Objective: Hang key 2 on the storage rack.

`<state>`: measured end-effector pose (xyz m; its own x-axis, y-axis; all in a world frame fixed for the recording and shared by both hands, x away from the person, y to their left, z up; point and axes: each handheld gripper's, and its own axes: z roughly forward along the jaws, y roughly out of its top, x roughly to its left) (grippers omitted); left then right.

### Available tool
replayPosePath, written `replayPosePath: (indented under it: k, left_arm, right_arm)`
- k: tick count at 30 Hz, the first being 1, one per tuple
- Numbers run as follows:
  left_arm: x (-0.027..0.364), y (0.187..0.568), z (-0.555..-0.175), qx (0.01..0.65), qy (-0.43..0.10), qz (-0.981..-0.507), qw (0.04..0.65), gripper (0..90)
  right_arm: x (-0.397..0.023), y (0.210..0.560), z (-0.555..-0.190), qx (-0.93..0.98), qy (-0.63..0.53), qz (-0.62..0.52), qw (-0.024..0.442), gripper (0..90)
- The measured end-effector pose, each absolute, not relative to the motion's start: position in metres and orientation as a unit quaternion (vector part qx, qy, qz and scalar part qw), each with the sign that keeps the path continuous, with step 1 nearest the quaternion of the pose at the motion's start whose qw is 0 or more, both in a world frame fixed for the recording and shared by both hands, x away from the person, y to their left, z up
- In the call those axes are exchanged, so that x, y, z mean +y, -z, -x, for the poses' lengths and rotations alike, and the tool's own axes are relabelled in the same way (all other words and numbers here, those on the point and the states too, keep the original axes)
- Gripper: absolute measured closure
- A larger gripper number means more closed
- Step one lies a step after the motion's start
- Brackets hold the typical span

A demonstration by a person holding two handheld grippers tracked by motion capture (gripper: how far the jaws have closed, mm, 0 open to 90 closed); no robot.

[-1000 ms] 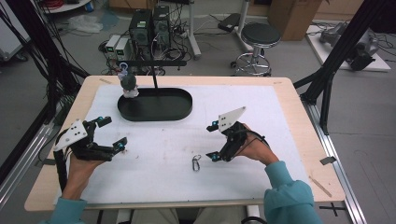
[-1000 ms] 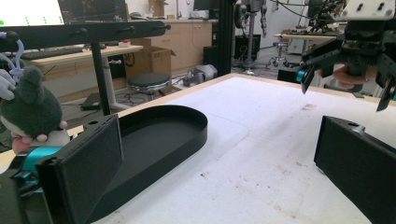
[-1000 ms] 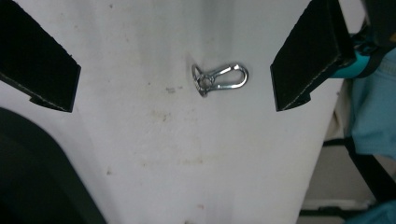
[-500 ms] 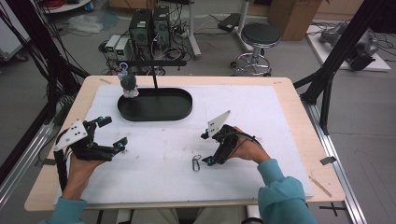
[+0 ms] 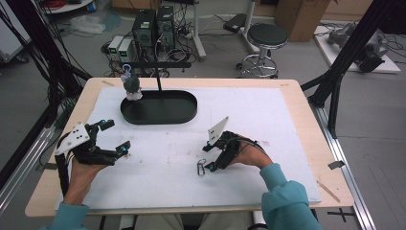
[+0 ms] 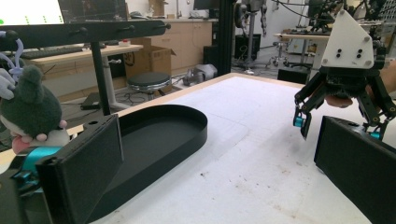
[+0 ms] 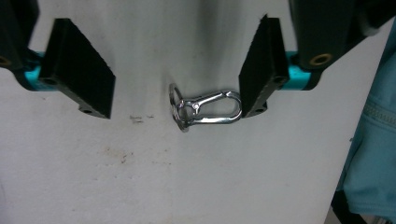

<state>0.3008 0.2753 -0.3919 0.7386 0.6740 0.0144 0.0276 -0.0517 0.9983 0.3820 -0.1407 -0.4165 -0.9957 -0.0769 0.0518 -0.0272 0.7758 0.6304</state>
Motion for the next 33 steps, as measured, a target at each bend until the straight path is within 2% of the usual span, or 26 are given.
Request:
replayPosePath:
  k: [2, 9, 13, 19, 33]
  left_arm:
    - [0.2754, 0.3919, -0.3008, 0.258, -0.253, -0.679, 0.639, 1.7]
    - [0.2757, 0.3919, -0.3008, 0.259, -0.253, -0.677, 0.640, 1.7]
    - [0.2758, 0.3920, -0.3010, 0.260, -0.253, -0.678, 0.640, 1.7]
    - [0.2762, 0.3917, -0.3008, 0.259, -0.254, -0.678, 0.640, 1.7]
    - [0.2761, 0.3921, -0.3009, 0.260, -0.255, -0.681, 0.635, 1.7]
  right_arm:
    - [-0.1400, 0.4174, -0.3826, -0.942, 0.333, -0.030, 0.043, 37.1]
    - [-0.1386, 0.4197, -0.3841, -0.945, 0.321, -0.035, 0.054, 50.8]
    - [-0.1380, 0.4210, -0.3851, -0.944, 0.322, -0.031, 0.059, 54.0]
    - [-0.1371, 0.4213, -0.3856, -0.945, 0.318, -0.030, 0.066, 64.4]
    - [-0.1358, 0.4214, -0.3852, -0.946, 0.317, -0.036, 0.055, 78.3]
